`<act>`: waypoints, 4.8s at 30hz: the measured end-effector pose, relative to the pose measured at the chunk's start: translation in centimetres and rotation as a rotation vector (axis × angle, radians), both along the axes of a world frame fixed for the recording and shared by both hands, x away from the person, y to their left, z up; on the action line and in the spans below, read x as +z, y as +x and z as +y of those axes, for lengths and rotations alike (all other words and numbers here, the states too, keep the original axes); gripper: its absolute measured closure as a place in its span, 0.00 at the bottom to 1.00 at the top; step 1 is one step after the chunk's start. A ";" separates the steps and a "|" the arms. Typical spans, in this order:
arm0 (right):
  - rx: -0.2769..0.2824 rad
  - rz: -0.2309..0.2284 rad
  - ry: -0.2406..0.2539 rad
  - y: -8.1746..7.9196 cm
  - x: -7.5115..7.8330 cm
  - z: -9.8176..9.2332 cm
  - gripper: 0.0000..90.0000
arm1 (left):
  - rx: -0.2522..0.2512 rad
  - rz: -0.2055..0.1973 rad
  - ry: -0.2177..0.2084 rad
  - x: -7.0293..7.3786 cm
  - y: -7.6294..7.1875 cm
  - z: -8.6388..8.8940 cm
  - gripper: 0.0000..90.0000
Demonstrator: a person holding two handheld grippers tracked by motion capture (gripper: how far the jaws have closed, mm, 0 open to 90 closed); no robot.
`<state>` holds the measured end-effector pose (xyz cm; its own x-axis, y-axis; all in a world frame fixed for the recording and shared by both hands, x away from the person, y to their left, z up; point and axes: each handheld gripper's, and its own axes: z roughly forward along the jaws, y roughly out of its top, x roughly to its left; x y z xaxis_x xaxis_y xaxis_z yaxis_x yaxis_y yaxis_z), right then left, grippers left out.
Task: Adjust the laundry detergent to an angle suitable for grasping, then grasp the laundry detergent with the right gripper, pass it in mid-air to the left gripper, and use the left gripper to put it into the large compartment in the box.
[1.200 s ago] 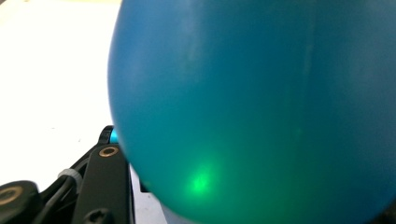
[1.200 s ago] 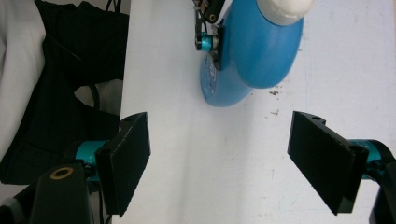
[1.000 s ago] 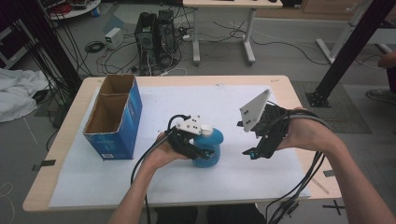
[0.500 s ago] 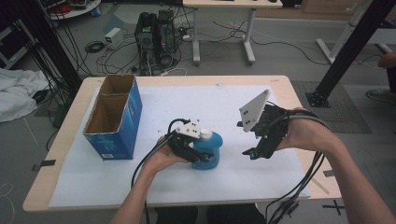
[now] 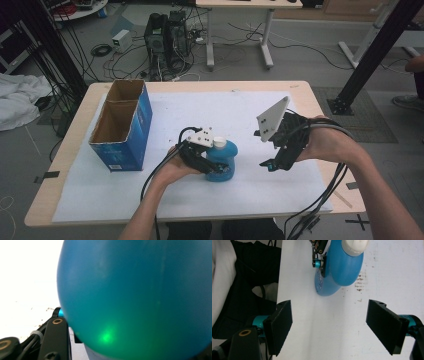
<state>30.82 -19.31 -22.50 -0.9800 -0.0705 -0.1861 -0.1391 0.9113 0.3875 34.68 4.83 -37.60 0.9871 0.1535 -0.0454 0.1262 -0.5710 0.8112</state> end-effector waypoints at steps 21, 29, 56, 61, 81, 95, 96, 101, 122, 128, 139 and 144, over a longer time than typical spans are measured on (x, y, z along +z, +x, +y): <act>0.003 -0.003 0.016 0.0 -0.1 0.3 0.23 | 0.007 0.054 -0.002 0.0 0.0 0.1 0.39; 0.003 -0.003 -0.003 -0.1 0.1 0.2 0.23 | 0.013 0.066 -0.011 0.1 -0.1 0.3 0.36; 0.007 -0.002 -0.018 -0.1 0.1 0.4 0.23 | 0.024 0.002 0.158 2.1 -0.2 2.2 0.28; 0.000 -0.006 -0.004 -0.2 -0.1 0.5 0.23 | -0.026 -0.029 0.258 3.0 0.1 2.8 0.22; 0.010 -0.001 -0.036 -0.2 -0.1 0.8 0.23 | -0.036 0.028 0.799 4.5 -1.2 4.8 0.16; 0.006 -0.007 -0.039 -0.1 -0.1 0.8 0.23 | -0.040 0.013 0.835 5.6 -1.1 6.0 0.16; 0.004 -0.009 -0.037 -0.1 -0.1 0.8 0.23 | -0.044 0.013 0.839 5.7 -1.0 6.0 0.16; 0.009 -0.006 -0.041 0.1 -0.1 0.9 0.23 | -0.056 0.003 0.847 5.8 -0.9 6.2 0.16; -0.030 -0.012 -0.026 0.5 -0.6 0.7 0.23 | -0.062 0.012 0.836 5.8 -1.3 6.0 0.16; -0.040 -0.012 -0.010 0.9 -1.0 0.7 0.23 | -0.058 0.008 0.826 6.0 -1.4 6.0 0.16; -0.068 0.008 0.050 1.9 -2.3 0.7 0.23 | -0.058 0.012 0.821 5.7 -1.5 6.1 0.16; -0.078 0.026 0.085 2.4 -3.4 0.6 0.23 | -0.062 0.011 0.824 5.6 -1.5 6.2 0.16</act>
